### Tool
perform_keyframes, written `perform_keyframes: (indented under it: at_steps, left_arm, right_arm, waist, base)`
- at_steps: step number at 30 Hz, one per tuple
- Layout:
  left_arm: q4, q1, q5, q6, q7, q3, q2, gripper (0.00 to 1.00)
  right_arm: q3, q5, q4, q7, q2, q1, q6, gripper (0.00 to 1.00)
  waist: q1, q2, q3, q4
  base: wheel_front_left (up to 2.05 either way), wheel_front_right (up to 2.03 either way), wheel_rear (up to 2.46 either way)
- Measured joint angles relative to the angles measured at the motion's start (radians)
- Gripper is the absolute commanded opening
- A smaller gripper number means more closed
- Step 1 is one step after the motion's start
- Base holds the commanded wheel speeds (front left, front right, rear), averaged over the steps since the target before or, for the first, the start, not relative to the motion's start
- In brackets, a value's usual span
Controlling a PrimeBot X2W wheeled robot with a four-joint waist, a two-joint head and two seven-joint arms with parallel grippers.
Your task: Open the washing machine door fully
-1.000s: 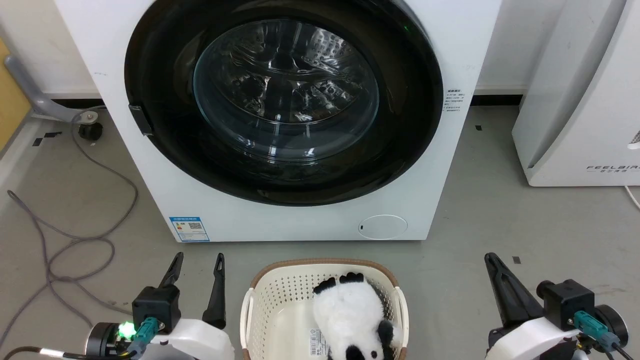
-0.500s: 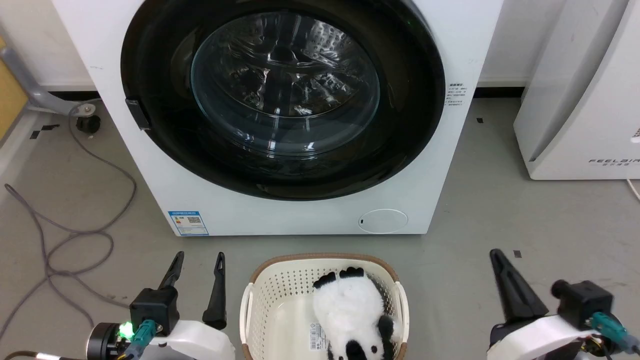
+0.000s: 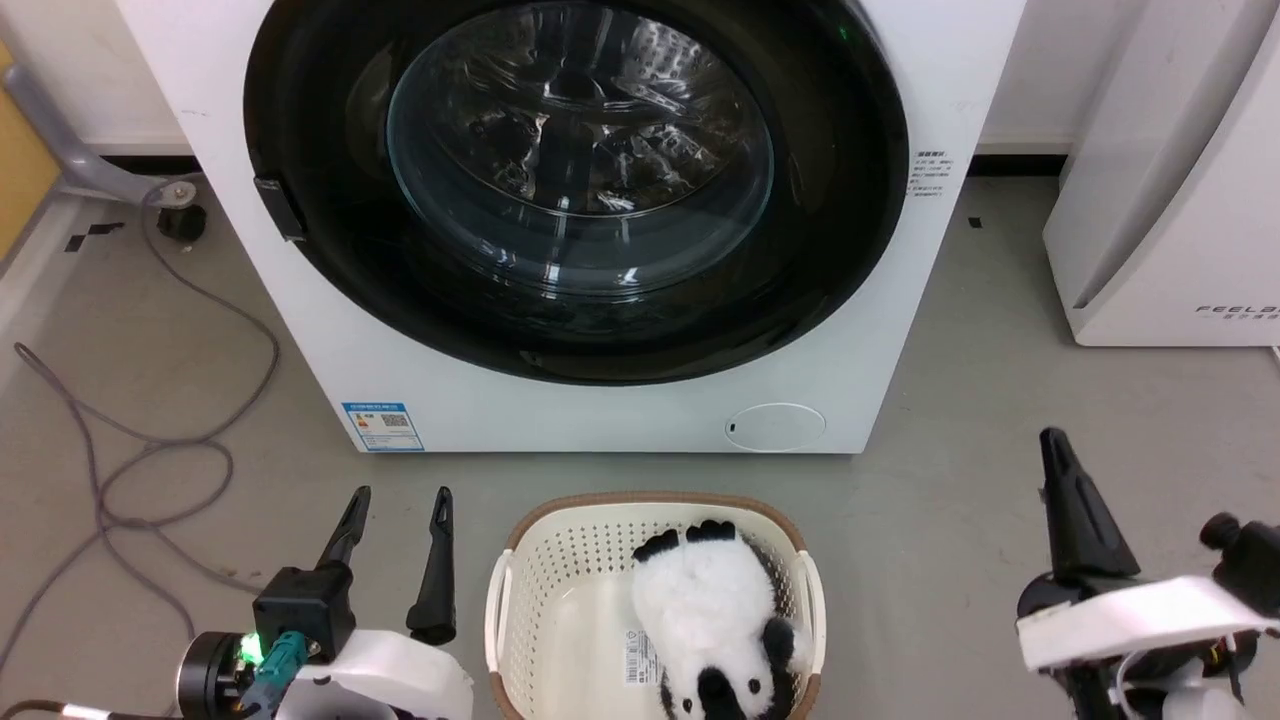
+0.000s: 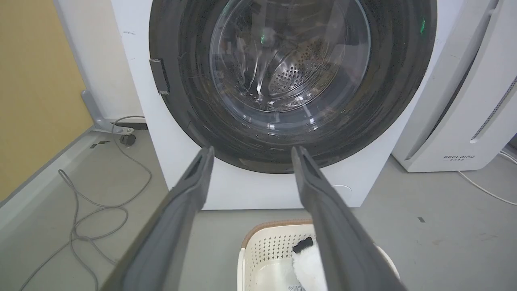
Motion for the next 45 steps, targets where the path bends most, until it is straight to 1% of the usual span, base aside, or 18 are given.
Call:
perform_keyframes:
  at_steps: [4, 11, 16, 22, 26, 30, 36, 45]
  left_arm:
    - [0.001, -0.011, -0.008, 0.0, -0.008, -0.001, 0.0, 1.0]
    - [0.002, -0.016, -0.02, -0.002, -0.021, 0.004, 0.0, 1.0]
    - [0.001, -0.04, -0.028, -0.01, -0.033, 0.008, 0.0, 1.0]
    - [-0.001, -0.063, -0.028, -0.022, -0.044, 0.015, 0.0, 1.0]
    - [-0.003, -0.081, -0.028, -0.033, -0.053, 0.021, 0.0, 1.0]
    - [-0.008, -0.1, -0.028, -0.041, -0.062, 0.024, 0.0, 1.0]
    - [-0.022, -0.123, -0.03, -0.053, -0.073, 0.029, 0.0, 1.0]
    - [-0.036, -0.158, -0.037, -0.07, -0.091, 0.038, 0.0, 1.0]
  right_arm:
    - [-0.014, 0.077, 0.034, -0.009, 0.0, -0.048, 0.0, 0.0]
    - [-0.025, 0.205, 0.141, -0.018, 0.0, -0.176, 0.0, 0.0]
    - [-0.059, 0.319, 0.233, 0.014, -0.003, -0.286, 0.0, 0.0]
    - [-0.085, 0.438, 0.357, 0.067, -0.035, -0.438, 0.0, 0.0]
    - [-0.088, 0.496, 0.442, 0.098, -0.068, -0.546, 0.0, 0.0]
    - [-0.079, 0.541, 0.526, 0.134, -0.107, -0.661, 0.0, 0.0]
    - [-0.029, 0.574, 0.648, 0.213, -0.154, -0.844, 0.0, 0.0]
    - [0.08, 0.582, 0.811, 0.353, -0.183, -1.101, 0.0, 0.0]
  waist:
    - [0.0, 0.0, 0.009, 0.001]
    - [0.0, 0.0, 0.033, -0.006]
    - [0.0, 0.0, 0.062, -0.01]
    - [0.0, 0.0, 0.103, -0.014]
    - [0.0001, -0.0001, 0.129, -0.013]
    - [0.0001, 0.0, 0.156, -0.01]
    - [0.0001, 0.0, 0.198, -0.003]
    - [0.0001, 0.0, 0.264, 0.005]
  base:
    - [0.0, 0.0, 0.0]
    - [0.0, 0.0, 0.0]
    - [0.0, 0.0, 0.0]
    - [0.0, 0.0, 0.0]
    - [0.0, 0.0, 0.0]
    - [0.0, 0.0, 0.0]
    - [0.0, 0.0, 0.0]
    - [0.0, 0.0, 0.0]
